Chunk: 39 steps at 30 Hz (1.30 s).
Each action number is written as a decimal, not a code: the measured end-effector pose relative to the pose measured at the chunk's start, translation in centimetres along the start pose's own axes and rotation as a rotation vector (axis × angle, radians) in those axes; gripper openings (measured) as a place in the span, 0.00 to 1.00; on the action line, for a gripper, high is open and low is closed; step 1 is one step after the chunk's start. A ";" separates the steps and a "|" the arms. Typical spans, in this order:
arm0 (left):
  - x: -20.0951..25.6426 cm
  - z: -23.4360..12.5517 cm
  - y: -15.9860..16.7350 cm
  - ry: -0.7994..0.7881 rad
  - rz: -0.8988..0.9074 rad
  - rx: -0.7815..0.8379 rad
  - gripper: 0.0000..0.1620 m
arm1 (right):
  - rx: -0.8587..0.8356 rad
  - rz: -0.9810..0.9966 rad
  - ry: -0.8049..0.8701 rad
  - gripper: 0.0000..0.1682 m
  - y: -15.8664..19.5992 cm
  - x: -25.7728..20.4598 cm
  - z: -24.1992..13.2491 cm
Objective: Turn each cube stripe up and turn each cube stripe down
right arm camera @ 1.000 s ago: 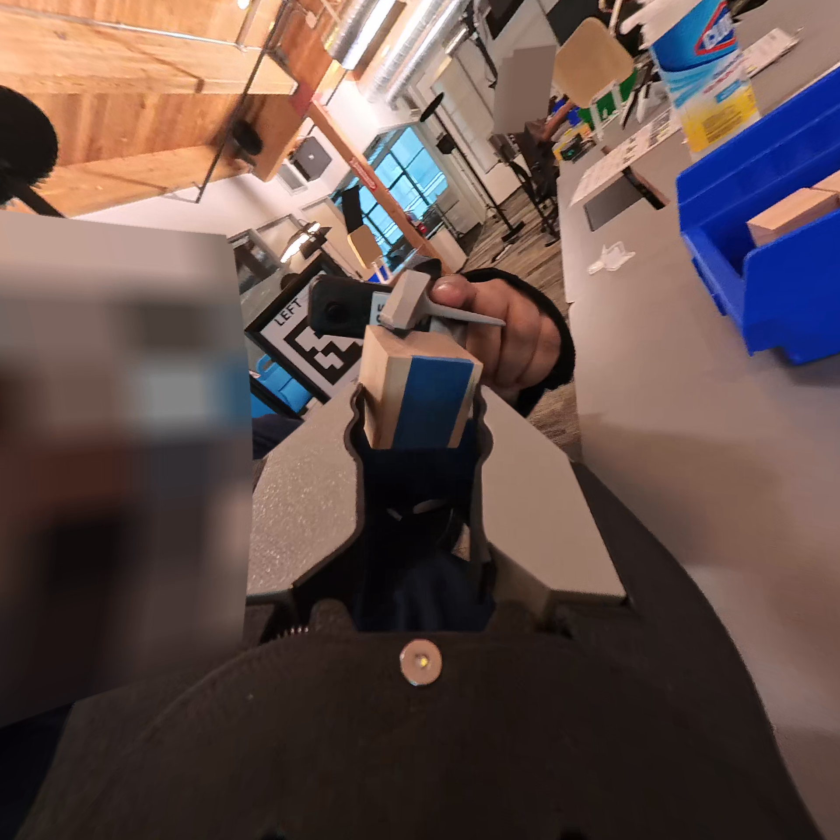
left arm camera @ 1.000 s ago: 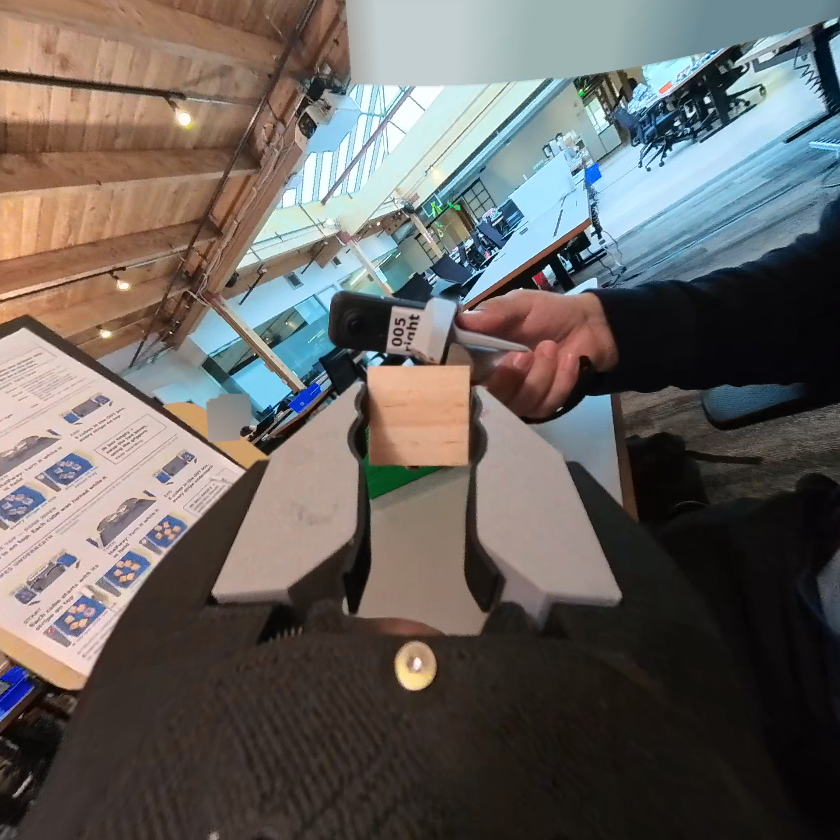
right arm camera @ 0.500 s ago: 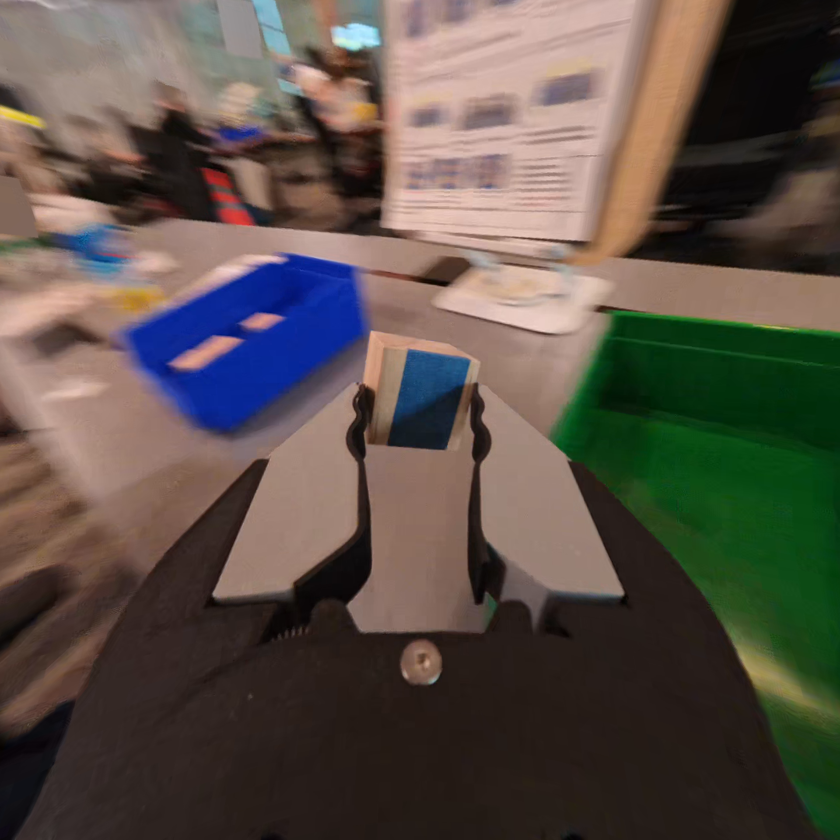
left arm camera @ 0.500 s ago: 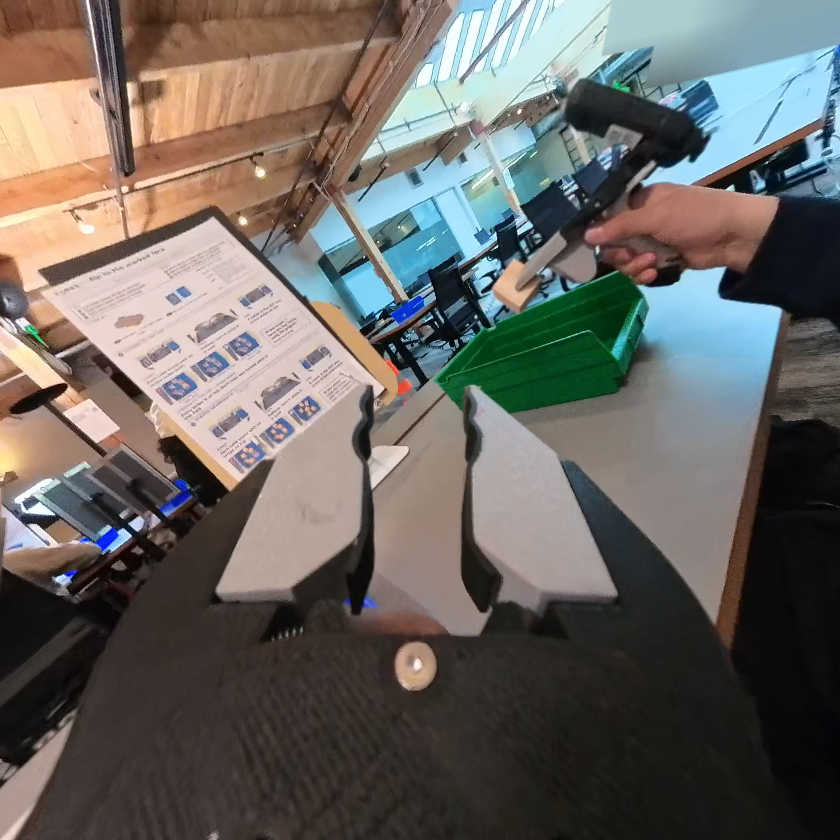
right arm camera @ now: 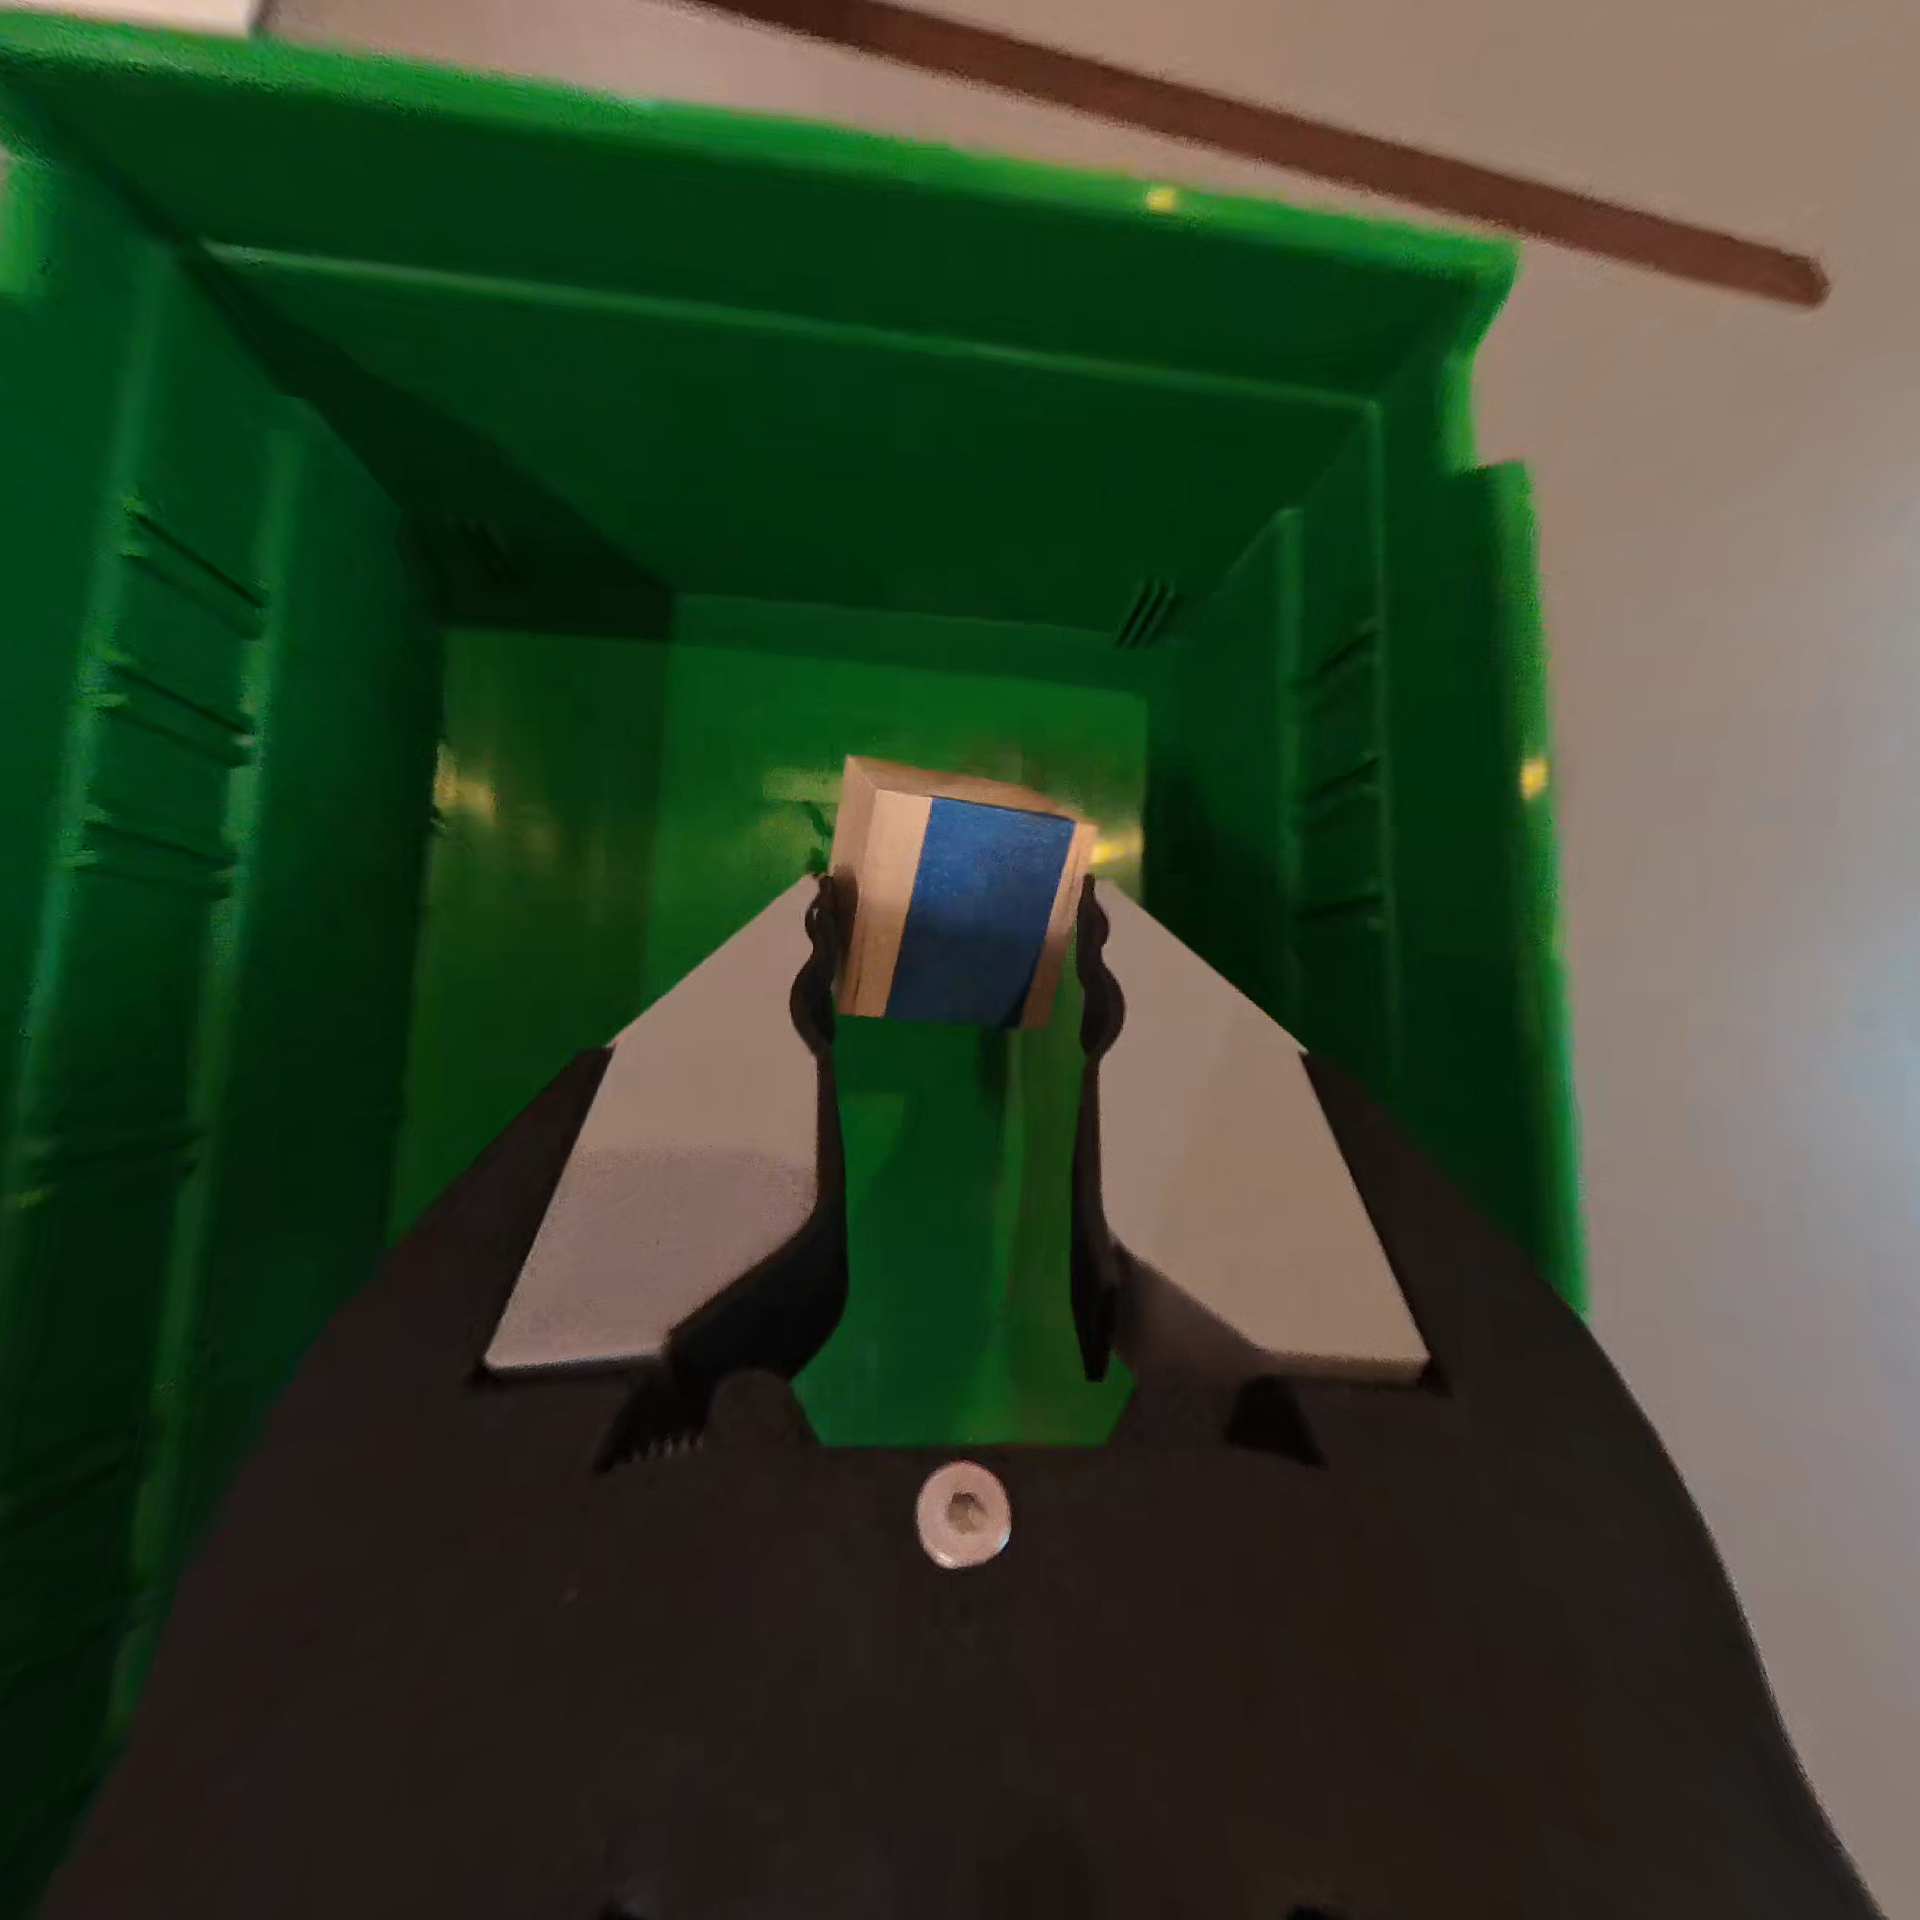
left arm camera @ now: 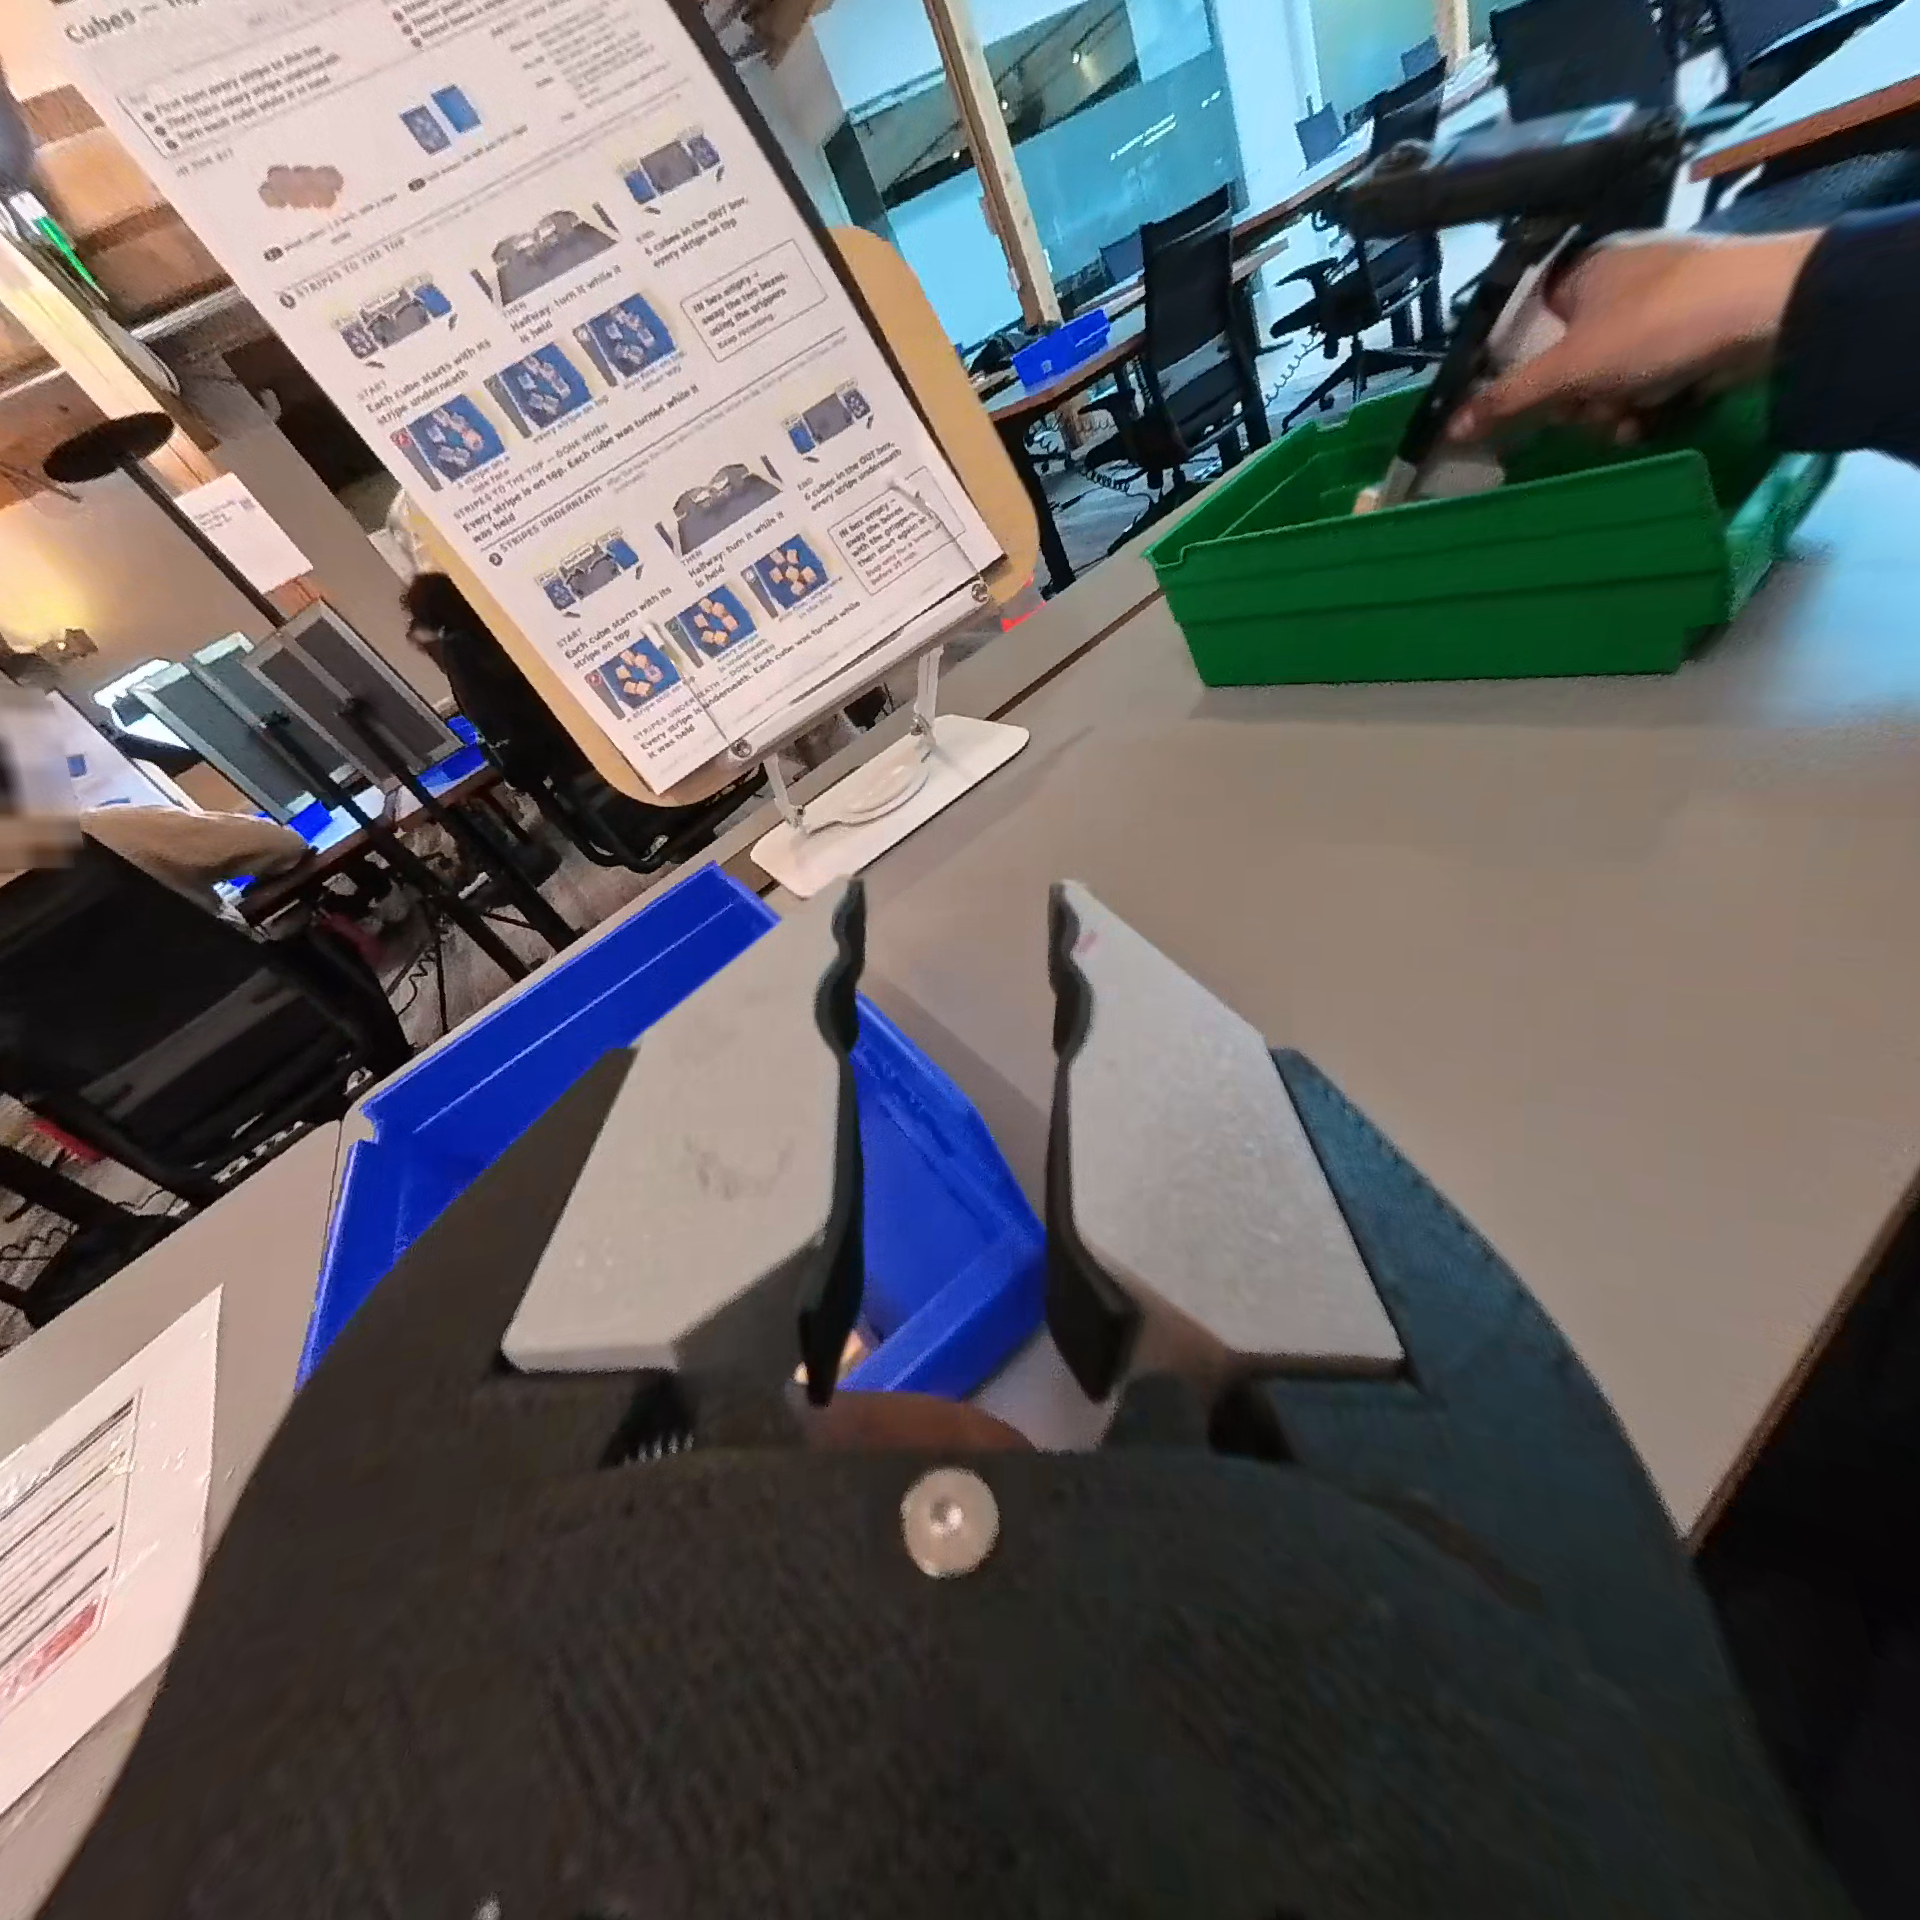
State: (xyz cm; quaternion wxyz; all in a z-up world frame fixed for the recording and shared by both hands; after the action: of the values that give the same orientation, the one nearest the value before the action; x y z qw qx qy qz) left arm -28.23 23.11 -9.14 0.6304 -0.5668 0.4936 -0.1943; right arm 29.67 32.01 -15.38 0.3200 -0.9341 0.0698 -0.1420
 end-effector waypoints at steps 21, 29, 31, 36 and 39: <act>-6.0 1.8 7.7 -0.140 -0.384 -0.322 0.26 | 0.709 -0.055 -0.587 0.31 7.6 -10.9 -23.7; -5.3 3.0 8.7 -0.122 -0.353 -0.381 0.26 | 0.728 -0.049 -0.629 0.32 8.0 -10.6 -25.0; -5.4 3.0 8.9 -0.123 -0.358 -0.388 0.26 | 0.736 -0.051 -0.629 0.32 8.0 -10.7 -25.1; -5.5 3.3 9.6 -0.111 -0.361 -0.441 0.28 | 0.738 -0.067 -0.634 0.31 7.8 -11.2 -25.0; -5.3 3.8 10.1 -0.070 -0.378 -0.472 0.32 | 0.729 -0.081 -0.617 0.32 7.8 -11.5 -24.7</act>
State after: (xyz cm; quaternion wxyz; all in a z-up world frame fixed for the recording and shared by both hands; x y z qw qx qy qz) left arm -30.49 32.15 -16.64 0.4504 -0.7858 0.3889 -0.1683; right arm 10.79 14.15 -4.04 0.6266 -0.7616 -0.1192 0.1143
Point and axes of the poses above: each gripper's, where its closed fingertips meet, z out along the fingers, y out of its underside, x = y × z across the jaws, the point moved 10 cm from there along -z, back along the fingers, and after that the axes turned 8 degrees about y, right-handed, at the moved point
